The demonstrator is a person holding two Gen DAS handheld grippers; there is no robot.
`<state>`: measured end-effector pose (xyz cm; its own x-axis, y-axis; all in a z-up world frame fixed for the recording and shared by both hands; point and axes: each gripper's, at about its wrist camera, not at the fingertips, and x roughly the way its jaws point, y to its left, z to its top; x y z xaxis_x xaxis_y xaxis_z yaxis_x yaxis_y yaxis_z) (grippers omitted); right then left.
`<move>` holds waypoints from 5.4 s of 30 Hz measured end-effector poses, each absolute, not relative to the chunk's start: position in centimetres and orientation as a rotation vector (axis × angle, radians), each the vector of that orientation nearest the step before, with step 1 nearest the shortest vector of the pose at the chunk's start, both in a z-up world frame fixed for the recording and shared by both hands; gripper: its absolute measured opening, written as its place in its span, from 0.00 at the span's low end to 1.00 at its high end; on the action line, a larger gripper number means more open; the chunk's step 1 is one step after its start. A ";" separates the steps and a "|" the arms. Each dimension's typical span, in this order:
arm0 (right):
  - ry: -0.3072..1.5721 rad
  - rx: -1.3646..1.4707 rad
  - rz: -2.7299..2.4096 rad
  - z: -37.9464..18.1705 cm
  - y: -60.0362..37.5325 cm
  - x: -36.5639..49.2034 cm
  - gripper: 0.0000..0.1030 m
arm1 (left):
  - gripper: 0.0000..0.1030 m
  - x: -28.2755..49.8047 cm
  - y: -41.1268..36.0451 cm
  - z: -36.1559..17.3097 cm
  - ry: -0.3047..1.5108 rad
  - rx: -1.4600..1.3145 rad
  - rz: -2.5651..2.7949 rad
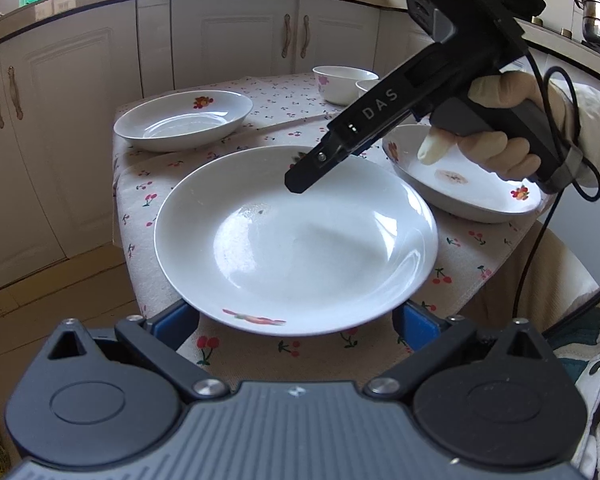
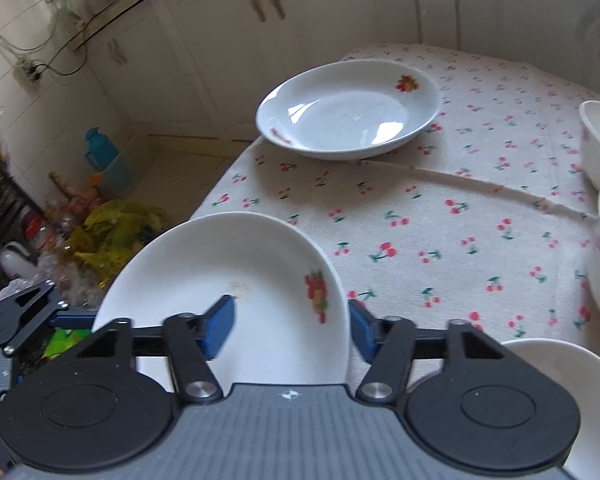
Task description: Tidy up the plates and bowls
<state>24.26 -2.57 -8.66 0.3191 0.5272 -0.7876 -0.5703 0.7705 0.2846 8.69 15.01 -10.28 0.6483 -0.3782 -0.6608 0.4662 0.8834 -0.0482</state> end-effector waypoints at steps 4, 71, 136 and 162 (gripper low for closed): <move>1.020 -0.044 0.727 -8.7 -2.6 24.4 0.62 | 0.99 8.7 15.1 -10.2 0.720 0.130 -0.491; 0.615 -0.140 0.450 -5.0 -15.7 11.5 1.00 | 0.99 7.1 8.9 -5.3 0.642 -0.019 -0.279; 0.658 -0.278 0.762 -11.5 -21.2 9.6 1.00 | 0.97 21.3 -4.6 -5.4 0.831 0.291 -0.688; 0.664 -0.268 0.695 -11.6 -20.7 10.6 0.99 | 0.72 25.7 -6.1 -7.0 1.116 0.483 -0.816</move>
